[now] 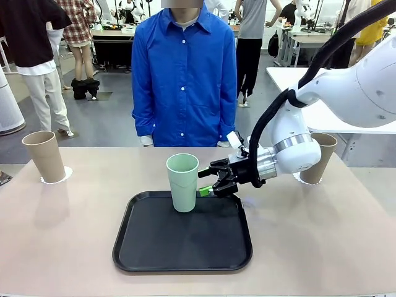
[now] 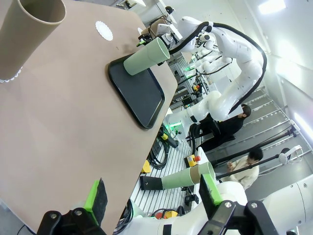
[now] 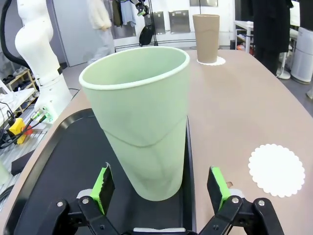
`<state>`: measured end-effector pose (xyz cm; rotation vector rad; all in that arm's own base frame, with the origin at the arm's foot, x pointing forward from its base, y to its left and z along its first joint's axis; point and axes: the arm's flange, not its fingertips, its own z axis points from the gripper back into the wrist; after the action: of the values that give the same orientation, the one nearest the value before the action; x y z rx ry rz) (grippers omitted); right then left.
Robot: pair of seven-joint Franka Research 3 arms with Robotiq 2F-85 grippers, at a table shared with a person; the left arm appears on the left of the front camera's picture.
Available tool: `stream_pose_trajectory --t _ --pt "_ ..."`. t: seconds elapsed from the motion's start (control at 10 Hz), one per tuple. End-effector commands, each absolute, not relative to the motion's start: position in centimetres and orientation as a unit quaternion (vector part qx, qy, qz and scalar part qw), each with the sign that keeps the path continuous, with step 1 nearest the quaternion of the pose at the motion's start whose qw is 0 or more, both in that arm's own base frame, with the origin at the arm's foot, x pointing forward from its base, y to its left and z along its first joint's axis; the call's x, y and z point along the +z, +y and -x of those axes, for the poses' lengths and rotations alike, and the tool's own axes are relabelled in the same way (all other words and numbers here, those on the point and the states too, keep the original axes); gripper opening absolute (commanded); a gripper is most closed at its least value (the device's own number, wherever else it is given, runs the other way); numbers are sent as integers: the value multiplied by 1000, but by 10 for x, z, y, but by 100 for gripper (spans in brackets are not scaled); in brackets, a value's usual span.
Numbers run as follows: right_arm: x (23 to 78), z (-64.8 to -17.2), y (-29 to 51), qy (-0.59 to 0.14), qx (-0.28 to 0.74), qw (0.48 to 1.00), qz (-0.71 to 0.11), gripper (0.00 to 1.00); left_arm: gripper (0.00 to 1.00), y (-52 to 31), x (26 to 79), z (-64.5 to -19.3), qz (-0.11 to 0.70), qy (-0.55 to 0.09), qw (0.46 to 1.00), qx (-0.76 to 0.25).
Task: Place coasters on the table and set cups on them.
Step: Take one Reusable plastic cup from the Flat Tray and place it on a coaster set by the human.
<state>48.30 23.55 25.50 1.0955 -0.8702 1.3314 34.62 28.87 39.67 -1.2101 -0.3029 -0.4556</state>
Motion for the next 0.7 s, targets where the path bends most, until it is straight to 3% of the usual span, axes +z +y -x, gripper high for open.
stream_pose_trajectory --t 0.0,0.6 --pt "252 -489 245 -370 568 569 -465 100 100 289 399 -346 560 -141 789 -210" --pt "252 -481 253 -351 577 560 -479 100 100 289 399 -346 560 -141 789 -210"
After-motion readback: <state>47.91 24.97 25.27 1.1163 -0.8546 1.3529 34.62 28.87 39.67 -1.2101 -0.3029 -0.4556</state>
